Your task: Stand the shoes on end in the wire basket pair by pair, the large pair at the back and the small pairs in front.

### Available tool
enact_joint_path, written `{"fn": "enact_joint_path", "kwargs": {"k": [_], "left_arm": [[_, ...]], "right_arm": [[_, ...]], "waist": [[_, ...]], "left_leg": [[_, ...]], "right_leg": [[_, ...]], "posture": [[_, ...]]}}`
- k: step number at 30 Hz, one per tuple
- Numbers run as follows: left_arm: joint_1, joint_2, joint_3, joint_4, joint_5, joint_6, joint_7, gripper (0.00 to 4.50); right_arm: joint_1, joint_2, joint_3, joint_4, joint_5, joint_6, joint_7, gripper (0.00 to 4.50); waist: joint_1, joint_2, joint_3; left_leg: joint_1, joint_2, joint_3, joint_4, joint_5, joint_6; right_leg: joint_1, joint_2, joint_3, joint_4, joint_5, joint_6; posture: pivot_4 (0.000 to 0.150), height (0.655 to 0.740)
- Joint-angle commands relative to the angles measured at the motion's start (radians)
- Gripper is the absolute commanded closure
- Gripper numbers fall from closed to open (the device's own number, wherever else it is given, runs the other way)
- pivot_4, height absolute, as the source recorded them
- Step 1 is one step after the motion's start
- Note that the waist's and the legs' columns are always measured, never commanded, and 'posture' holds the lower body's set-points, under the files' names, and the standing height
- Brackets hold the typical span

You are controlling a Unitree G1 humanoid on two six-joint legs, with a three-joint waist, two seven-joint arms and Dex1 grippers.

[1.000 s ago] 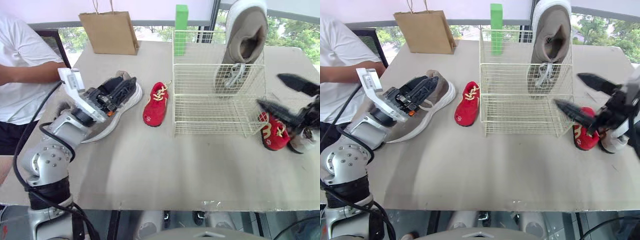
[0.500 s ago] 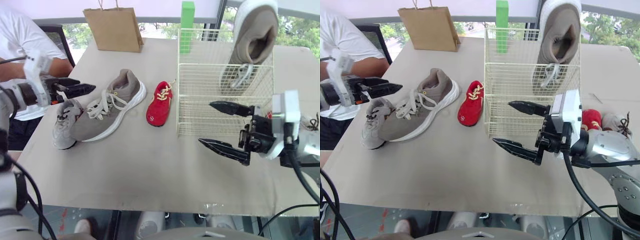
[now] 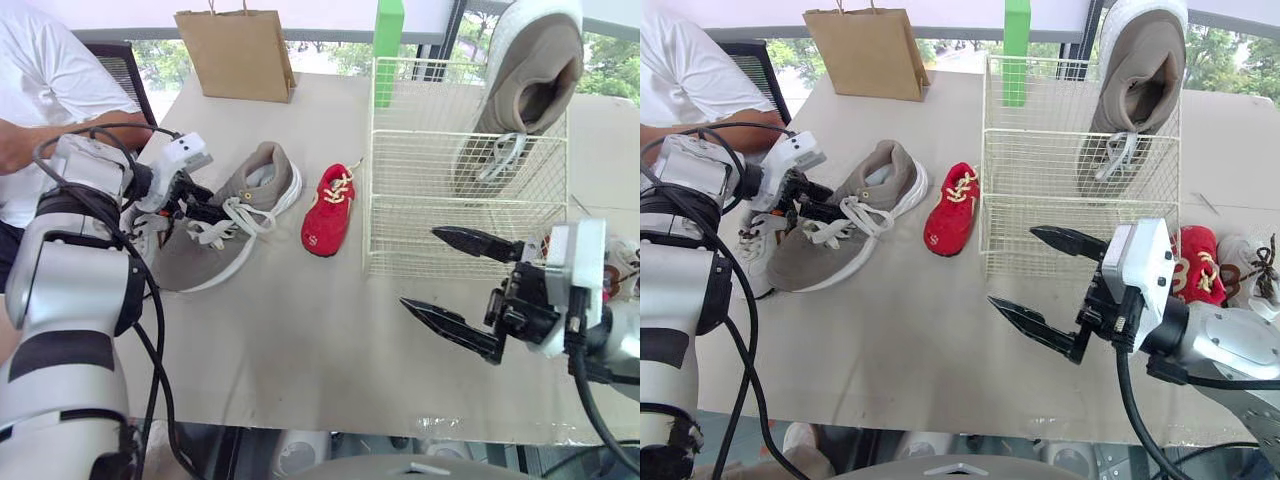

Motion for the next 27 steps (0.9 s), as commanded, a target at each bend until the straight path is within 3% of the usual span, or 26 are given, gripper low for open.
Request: {"fn": "enact_joint_path", "kwargs": {"k": [1,4,6,11,16,20,22,27], "left_arm": [[0.042,-0.035,0.049,0.034,-0.003,0.059,-0.092,2.81],[0.041,-0.018,0.109,0.030,-0.042,0.114,-0.113,3.63],[0.040,-0.004,0.146,0.022,-0.079,0.149,-0.115,3.92],[0.061,0.061,0.215,-0.035,-0.223,0.267,-0.115,3.94],[0.096,0.142,0.298,-0.144,-0.375,0.394,-0.115,3.95],[0.125,0.211,0.433,-0.356,-0.524,0.600,-0.108,3.95],[0.145,0.183,0.559,-0.572,-0.614,0.716,0.031,3.96],[0.135,-0.130,0.804,-1.082,-0.734,0.795,0.580,3.96]], "right_arm": [[0.044,-0.078,-0.061,-0.033,0.069,-0.095,-0.026,0.00],[0.160,-0.144,-0.155,-0.033,0.064,-0.121,0.028,0.00],[0.241,-0.157,-0.240,-0.033,0.051,-0.131,0.091,0.00],[0.300,-0.159,-0.333,0.000,-0.010,-0.119,0.258,0.00],[0.255,-0.160,-0.316,0.070,-0.057,-0.121,0.350,0.00],[0.213,-0.130,-0.305,0.117,-0.097,-0.135,0.380,0.00],[0.178,-0.101,-0.280,0.140,-0.138,-0.157,0.372,0.00],[0.020,-0.050,-0.215,0.244,-0.150,-0.147,0.288,0.00]], "waist": [[0.000,-0.001,0.000],[0.003,-0.001,0.000],[-0.001,-0.003,-0.001],[-0.003,-0.006,0.001],[-0.019,-0.009,0.002],[-0.021,-0.009,0.002],[-0.019,-0.009,0.003],[-0.001,-0.008,0.003]], "left_leg": [[-0.001,0.000,0.000,0.003,-0.001,0.001],[-0.003,0.000,-0.001,0.011,-0.004,0.006],[-0.004,-0.001,0.000,0.012,-0.006,0.009],[-0.005,0.001,0.000,0.018,-0.007,0.011],[-0.005,0.004,-0.002,0.022,-0.007,0.010],[-0.005,0.003,-0.006,0.023,-0.006,0.008],[-0.006,0.003,-0.007,0.023,-0.006,0.007],[-0.006,0.000,-0.013,0.025,-0.005,0.007]], "right_leg": [[0.000,0.000,0.000,0.000,0.000,0.000],[0.003,-0.001,-0.001,0.000,0.000,0.002],[0.003,-0.002,0.000,-0.001,0.001,0.003],[0.004,-0.001,0.001,-0.001,0.005,0.011],[0.004,-0.004,0.001,0.000,0.004,0.007],[0.005,-0.008,0.000,0.000,0.004,0.006],[0.005,-0.008,-0.001,0.000,0.005,0.006],[0.010,-0.012,-0.006,0.000,0.005,0.006]], "posture": [[0.150,0.7400],[0.150,0.7400],[0.150,0.7400],[0.150,0.7400],[0.150,0.7400],[0.150,0.7400],[0.150,0.7400],[0.150,0.7400]]}}
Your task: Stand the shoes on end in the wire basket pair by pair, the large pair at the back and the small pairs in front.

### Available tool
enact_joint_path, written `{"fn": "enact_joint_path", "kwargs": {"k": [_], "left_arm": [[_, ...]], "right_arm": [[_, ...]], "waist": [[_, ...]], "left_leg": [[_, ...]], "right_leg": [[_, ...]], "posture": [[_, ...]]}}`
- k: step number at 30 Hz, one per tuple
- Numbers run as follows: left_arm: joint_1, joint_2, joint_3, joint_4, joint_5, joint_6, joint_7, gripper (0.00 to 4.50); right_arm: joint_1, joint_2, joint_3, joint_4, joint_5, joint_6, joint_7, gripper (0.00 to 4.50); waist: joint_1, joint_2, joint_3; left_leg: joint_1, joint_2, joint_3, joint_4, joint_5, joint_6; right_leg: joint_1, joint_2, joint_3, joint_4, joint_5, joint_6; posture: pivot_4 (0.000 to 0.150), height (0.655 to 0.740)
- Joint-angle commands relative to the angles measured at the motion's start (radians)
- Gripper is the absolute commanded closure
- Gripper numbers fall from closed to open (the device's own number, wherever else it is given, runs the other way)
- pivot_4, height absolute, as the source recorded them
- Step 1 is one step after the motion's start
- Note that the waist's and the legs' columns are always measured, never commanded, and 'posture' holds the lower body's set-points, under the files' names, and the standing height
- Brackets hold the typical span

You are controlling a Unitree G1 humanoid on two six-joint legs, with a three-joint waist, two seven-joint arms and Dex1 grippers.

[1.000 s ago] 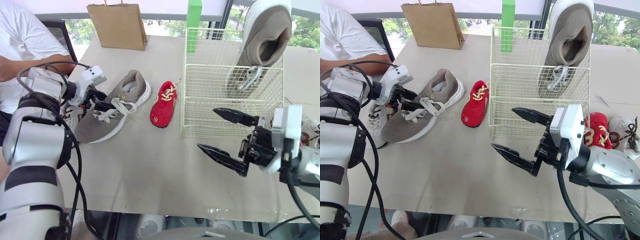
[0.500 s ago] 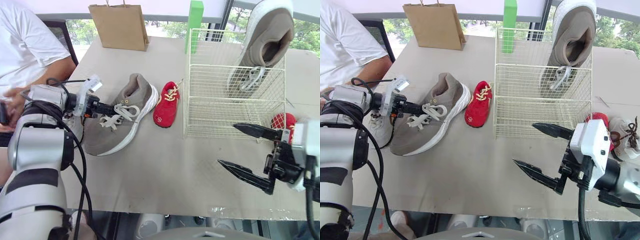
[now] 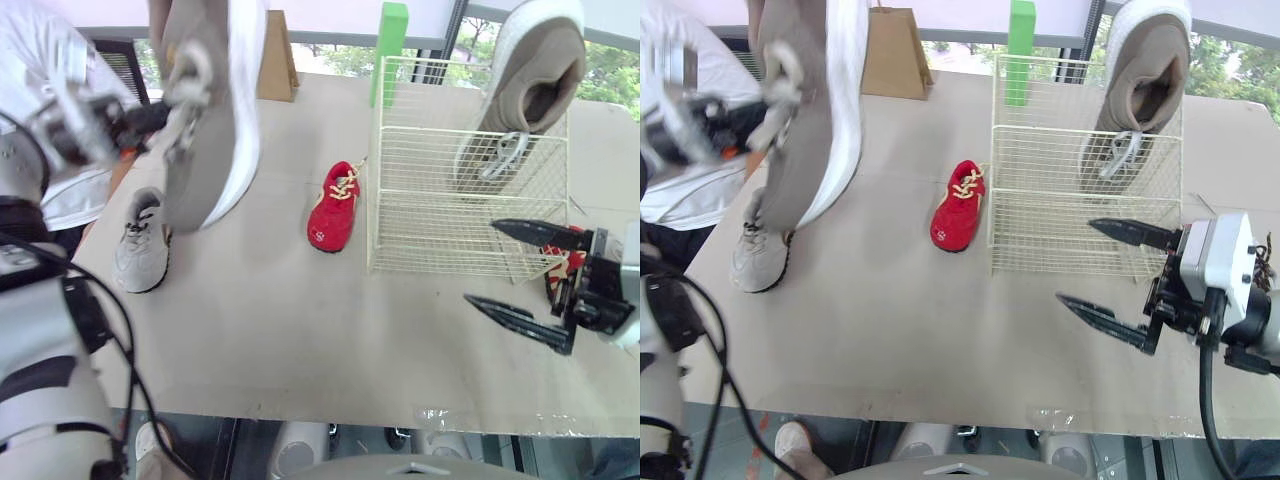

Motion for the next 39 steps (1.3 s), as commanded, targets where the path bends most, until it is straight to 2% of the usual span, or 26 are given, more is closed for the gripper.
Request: {"fn": "enact_joint_path", "kwargs": {"k": [1,5,8,11,14,22,27,33,39], "left_arm": [[-0.053,-0.252,0.148,-0.382,-0.091,0.008,0.441,3.96],[-0.061,-0.481,0.113,-0.573,-0.035,-0.090,0.743,3.96],[-0.086,-0.624,0.048,-0.623,0.018,-0.205,0.905,3.96],[-0.104,-0.711,-0.025,-0.624,0.081,-0.303,1.012,3.96],[-0.111,-0.754,-0.109,-0.578,0.187,-0.494,1.067,3.96],[-0.139,-0.822,-0.230,-0.424,0.338,-0.912,1.114,3.96],[-0.158,-0.878,-0.300,-0.182,0.438,-1.200,1.121,3.96],[-0.098,-0.931,-0.397,-0.058,0.559,-1.356,1.168,3.96],[0.002,-0.918,-0.486,0.013,0.693,-1.432,1.215,3.96]], "right_arm": [[-0.120,0.013,0.010,0.094,0.016,-0.003,-0.035,0.00],[-0.139,-0.056,-0.074,0.196,0.119,0.072,0.130,0.00],[-0.122,-0.087,-0.141,0.256,0.093,0.082,0.223,0.00],[-0.105,-0.090,-0.175,0.286,0.054,0.083,0.262,0.00],[-0.106,-0.076,-0.191,0.288,0.038,0.087,0.254,0.00],[-0.097,-0.030,-0.236,0.275,0.042,0.084,0.233,0.00],[-0.050,0.035,-0.301,0.274,0.011,0.058,0.219,0.00],[-0.028,0.063,-0.327,0.253,0.014,0.058,0.205,0.00],[-0.014,0.075,-0.326,0.223,0.020,0.058,0.180,0.00]], "waist": [[0.006,0.001,0.000],[0.005,0.002,0.001],[0.002,0.002,0.001],[0.004,0.002,0.001],[0.003,0.003,0.001],[0.009,0.004,0.001],[0.020,0.003,0.001],[0.029,0.004,0.001],[0.026,0.007,-0.001]], "left_leg": [[0.001,-0.001,0.000,0.000,0.000,0.000],[0.004,-0.004,-0.001,0.001,0.002,-0.002],[0.005,-0.004,-0.001,0.000,0.002,-0.002],[0.005,-0.003,0.000,-0.001,0.002,-0.002],[0.005,-0.003,0.001,-0.001,0.002,-0.002],[0.006,-0.003,0.002,-0.001,0.002,-0.001],[0.005,-0.004,0.002,-0.001,0.002,-0.001],[0.005,-0.004,0.004,-0.001,0.001,0.000],[0.005,-0.003,0.004,-0.002,0.001,0.001]], "right_leg": [[0.002,-0.001,-0.001,0.000,0.000,0.000],[0.006,-0.003,-0.001,0.000,0.005,0.008],[0.007,0.000,-0.002,0.000,0.005,0.008],[0.006,0.006,-0.002,0.000,0.005,0.008],[0.006,0.007,-0.002,0.000,0.005,0.008],[0.005,0.006,0.000,0.000,0.006,0.008],[0.005,0.005,-0.002,-0.001,0.006,0.008],[0.005,0.004,-0.002,-0.001,0.006,0.008],[0.003,0.001,-0.001,-0.001,0.006,0.008]], "posture": [[0.150,0.7400],[0.150,0.7400],[0.150,0.7400],[0.150,0.7400],[0.150,0.7400],[0.150,0.7400],[0.150,0.7400],[0.150,0.7400],[0.150,0.7400]]}}
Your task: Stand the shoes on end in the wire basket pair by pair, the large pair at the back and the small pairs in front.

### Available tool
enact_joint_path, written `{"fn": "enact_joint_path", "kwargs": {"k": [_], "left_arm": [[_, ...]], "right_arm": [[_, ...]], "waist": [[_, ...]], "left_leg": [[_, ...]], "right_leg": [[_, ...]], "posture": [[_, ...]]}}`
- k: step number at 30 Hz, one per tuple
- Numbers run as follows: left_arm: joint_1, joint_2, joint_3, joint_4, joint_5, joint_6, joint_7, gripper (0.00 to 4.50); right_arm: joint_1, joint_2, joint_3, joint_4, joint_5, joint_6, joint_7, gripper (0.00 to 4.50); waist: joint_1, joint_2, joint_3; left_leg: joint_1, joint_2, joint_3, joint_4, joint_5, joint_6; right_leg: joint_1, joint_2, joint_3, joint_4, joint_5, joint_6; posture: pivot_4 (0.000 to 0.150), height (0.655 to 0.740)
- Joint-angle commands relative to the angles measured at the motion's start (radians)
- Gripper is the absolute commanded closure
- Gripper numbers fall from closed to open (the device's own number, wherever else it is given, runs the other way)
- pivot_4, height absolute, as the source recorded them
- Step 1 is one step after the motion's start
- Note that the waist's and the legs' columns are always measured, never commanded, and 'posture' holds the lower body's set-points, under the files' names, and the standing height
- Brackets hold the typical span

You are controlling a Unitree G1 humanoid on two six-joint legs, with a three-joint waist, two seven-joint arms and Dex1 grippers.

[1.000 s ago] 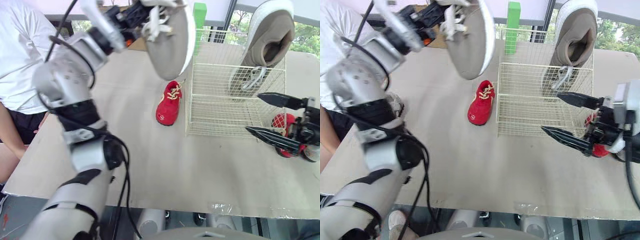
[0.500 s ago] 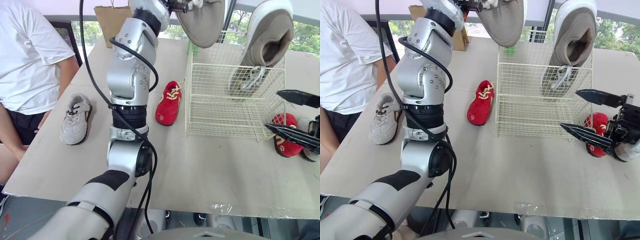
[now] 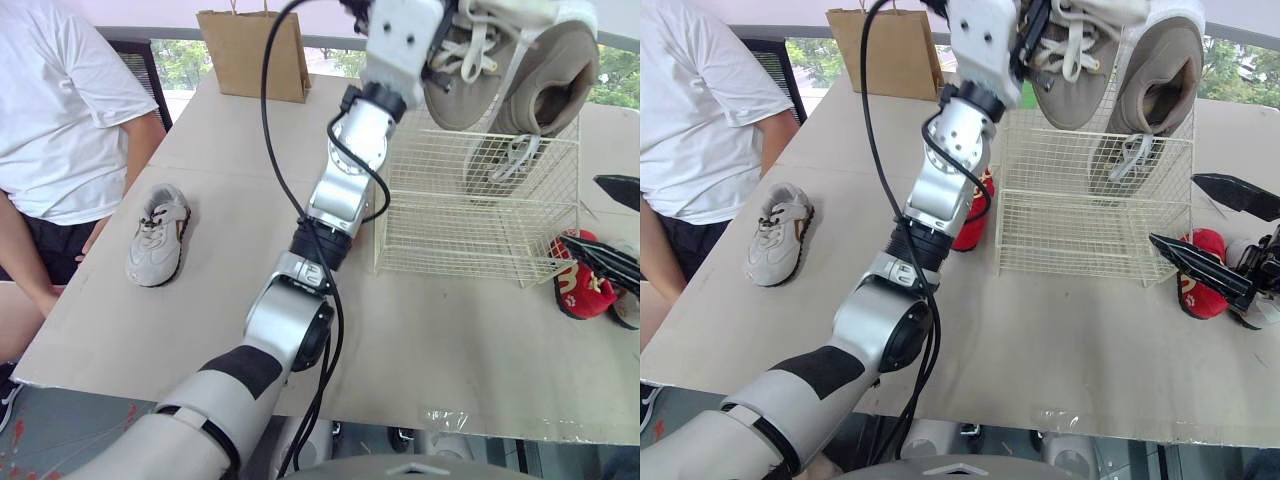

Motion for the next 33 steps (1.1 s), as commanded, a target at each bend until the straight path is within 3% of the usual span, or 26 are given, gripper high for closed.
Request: {"fn": "enact_joint_path", "kwargs": {"k": [1,10,11,13,18,25,33], "left_arm": [[0.028,0.005,-0.035,-0.006,0.051,-0.044,0.019,3.96],[0.165,0.019,-0.049,-0.137,0.032,0.077,-0.061,3.96],[0.177,0.018,-0.048,-0.151,0.026,0.098,-0.070,3.17],[0.196,0.018,-0.051,-0.180,0.002,0.125,-0.105,2.51],[0.240,0.021,-0.050,-0.279,-0.012,0.202,-0.131,0.05],[0.306,0.065,-0.009,-0.473,-0.075,0.354,-0.179,0.05],[0.348,0.174,0.047,-0.659,-0.243,0.502,-0.331,0.05]], "right_arm": [[0.000,0.006,-0.036,-0.035,0.014,-0.013,-0.022,0.00],[-0.012,-0.004,-0.006,-0.052,0.027,0.005,-0.089,0.00],[-0.016,-0.006,-0.002,-0.052,0.027,0.005,-0.093,0.00],[-0.023,-0.008,0.006,-0.052,0.026,0.006,-0.100,0.00],[-0.040,-0.014,0.019,-0.052,0.024,0.012,-0.114,0.00],[-0.062,-0.018,0.043,-0.052,0.011,0.013,-0.134,0.00],[-0.106,-0.012,0.096,-0.051,-0.026,0.018,-0.210,0.00]], "waist": [[0.000,0.001,0.000],[0.000,0.002,0.000],[0.000,0.002,0.000],[-0.001,0.003,-0.001],[-0.001,0.004,-0.002],[-0.016,0.005,-0.002],[-0.025,0.005,-0.002]], "left_leg": [[0.000,0.000,0.000,0.000,0.000,0.000],[0.000,0.000,0.000,0.000,0.000,0.000],[0.000,0.000,0.000,0.000,0.000,0.000],[0.000,0.000,0.000,0.000,0.000,0.000],[0.000,0.000,0.000,0.001,0.000,0.000],[0.000,0.000,0.000,0.001,0.001,0.000],[0.000,0.000,0.000,0.001,0.001,0.000]], "right_leg": [[0.000,0.000,0.000,0.000,0.000,0.000],[0.000,-0.003,0.000,0.000,0.000,0.000],[0.000,-0.003,0.000,0.000,0.000,0.000],[0.000,-0.003,0.000,0.000,0.000,0.000],[0.000,-0.003,-0.001,0.001,0.001,-0.001],[0.000,-0.003,0.000,0.001,0.001,-0.002],[0.000,0.000,0.000,0.002,0.001,-0.002]], "posture": [[0.150,0.7400],[0.150,0.7400],[0.150,0.7400],[0.150,0.7400],[0.150,0.7400],[0.150,0.7400],[0.150,0.7400]]}}
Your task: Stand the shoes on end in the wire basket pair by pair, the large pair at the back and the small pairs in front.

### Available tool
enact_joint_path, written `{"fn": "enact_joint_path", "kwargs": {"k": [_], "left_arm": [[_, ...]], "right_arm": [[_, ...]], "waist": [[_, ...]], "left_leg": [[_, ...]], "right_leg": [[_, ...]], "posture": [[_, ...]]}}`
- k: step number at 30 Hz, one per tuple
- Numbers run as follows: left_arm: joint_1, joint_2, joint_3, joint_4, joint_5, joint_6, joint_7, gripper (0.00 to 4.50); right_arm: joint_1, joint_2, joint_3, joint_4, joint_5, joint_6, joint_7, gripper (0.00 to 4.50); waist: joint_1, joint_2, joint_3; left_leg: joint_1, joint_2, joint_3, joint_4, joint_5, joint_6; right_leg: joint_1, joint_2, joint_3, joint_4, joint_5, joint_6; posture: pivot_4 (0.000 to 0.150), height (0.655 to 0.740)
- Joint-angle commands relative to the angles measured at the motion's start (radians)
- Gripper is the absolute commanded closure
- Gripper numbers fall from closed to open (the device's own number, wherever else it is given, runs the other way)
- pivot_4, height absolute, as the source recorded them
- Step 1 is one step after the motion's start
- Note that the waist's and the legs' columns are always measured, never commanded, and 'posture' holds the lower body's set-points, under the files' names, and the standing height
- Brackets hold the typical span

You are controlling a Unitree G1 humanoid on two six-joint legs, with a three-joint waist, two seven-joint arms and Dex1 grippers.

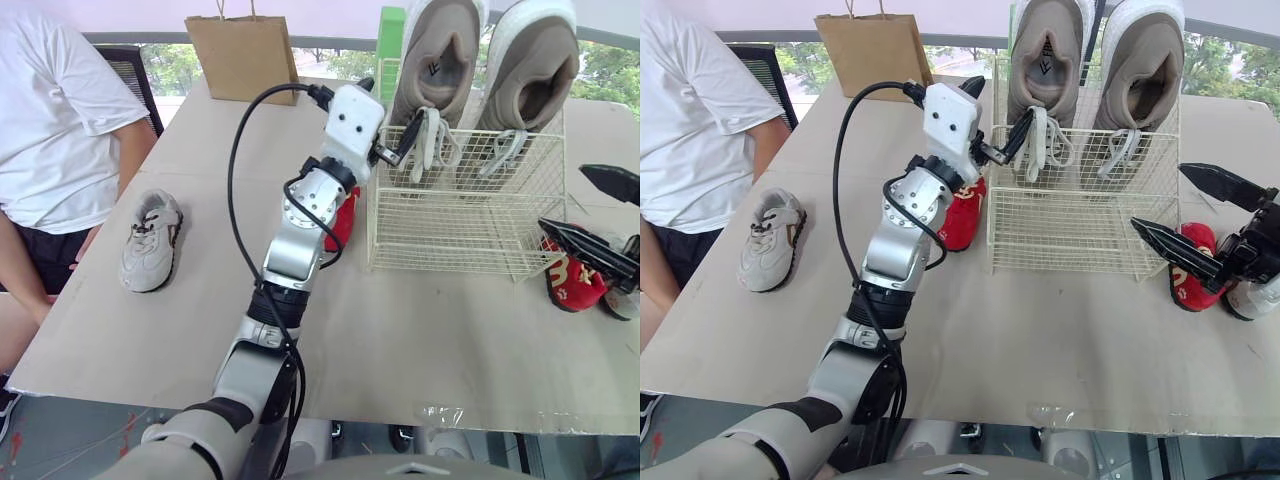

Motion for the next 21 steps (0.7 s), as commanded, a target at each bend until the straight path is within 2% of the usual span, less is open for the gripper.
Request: {"fn": "enact_joint_path", "kwargs": {"k": [1,6,7,9,11,13,14,16,21], "left_arm": [[0.004,0.041,0.040,-0.135,-0.091,0.028,-0.075,0.05],[0.024,0.132,0.087,-0.159,-0.143,0.021,-0.144,0.05],[0.024,0.147,0.100,-0.156,-0.154,0.014,-0.153,0.05],[0.023,0.175,0.128,-0.154,-0.178,0.010,-0.171,0.05],[0.022,0.181,0.170,-0.164,-0.235,0.049,-0.173,0.05],[0.022,0.182,0.214,-0.183,-0.312,0.113,-0.173,0.05],[0.023,0.182,0.234,-0.194,-0.356,0.151,-0.170,0.05],[0.024,0.183,0.281,-0.203,-0.423,0.224,-0.131,0.05],[0.054,0.245,0.408,-0.196,-0.598,0.406,-0.107,0.05]], "right_arm": [[-0.024,-0.006,0.011,-0.021,-0.013,-0.007,-0.030,0.00],[-0.035,-0.009,0.036,-0.017,0.003,0.014,-0.040,0.00],[-0.035,-0.009,0.036,-0.017,0.009,0.019,-0.040,0.00],[-0.034,-0.007,0.036,-0.020,0.011,0.025,-0.042,0.00],[-0.029,-0.002,0.033,-0.023,0.018,0.032,-0.051,0.00],[-0.025,0.003,0.034,-0.029,0.021,0.033,-0.057,0.00],[-0.024,0.007,0.036,-0.034,0.023,0.032,-0.061,0.00],[-0.024,0.013,0.045,-0.043,0.028,0.031,-0.071,0.00],[-0.033,0.032,0.089,-0.098,0.037,0.027,-0.110,0.00]], "waist": [[0.000,0.000,0.000],[0.002,0.000,0.000],[0.011,-0.001,-0.001],[0.017,-0.003,0.000],[0.017,-0.003,0.000],[0.004,-0.007,0.000],[-0.014,-0.007,-0.001],[-0.037,-0.007,-0.001],[-0.054,-0.007,-0.001]], "left_leg": [[0.000,0.000,0.000,0.000,0.000,0.000],[0.000,0.000,0.000,0.000,0.000,0.000],[0.002,0.008,0.013,0.000,0.000,-0.001],[0.008,0.019,0.050,-0.004,-0.002,-0.006],[0.029,0.027,0.086,-0.016,-0.003,-0.008],[0.049,0.049,0.126,-0.020,-0.010,-0.020],[0.051,0.049,0.123,-0.019,-0.012,-0.021],[0.054,0.049,0.108,-0.017,-0.011,-0.021],[0.051,0.048,0.091,-0.017,-0.010,-0.016]], "right_leg": [[0.000,0.001,0.000,0.000,0.000,0.000],[0.000,0.004,0.000,0.000,0.000,0.000],[-0.007,0.006,0.008,0.002,-0.002,-0.004],[-0.023,-0.004,0.021,0.011,0.002,-0.012],[-0.026,-0.013,0.023,0.015,0.006,-0.018],[-0.028,-0.014,0.022,0.014,0.011,-0.025],[-0.021,-0.014,0.018,0.009,0.016,-0.019],[-0.013,-0.006,0.008,0.009,0.017,-0.019],[-0.013,0.002,0.005,0.009,0.019,-0.022]], "posture": [[0.150,0.7400],[0.150,0.7400],[0.150,0.7400],[0.150,0.7400],[0.150,0.7400],[0.150,0.7400],[0.150,0.7400],[0.150,0.7400],[0.150,0.7400]]}}
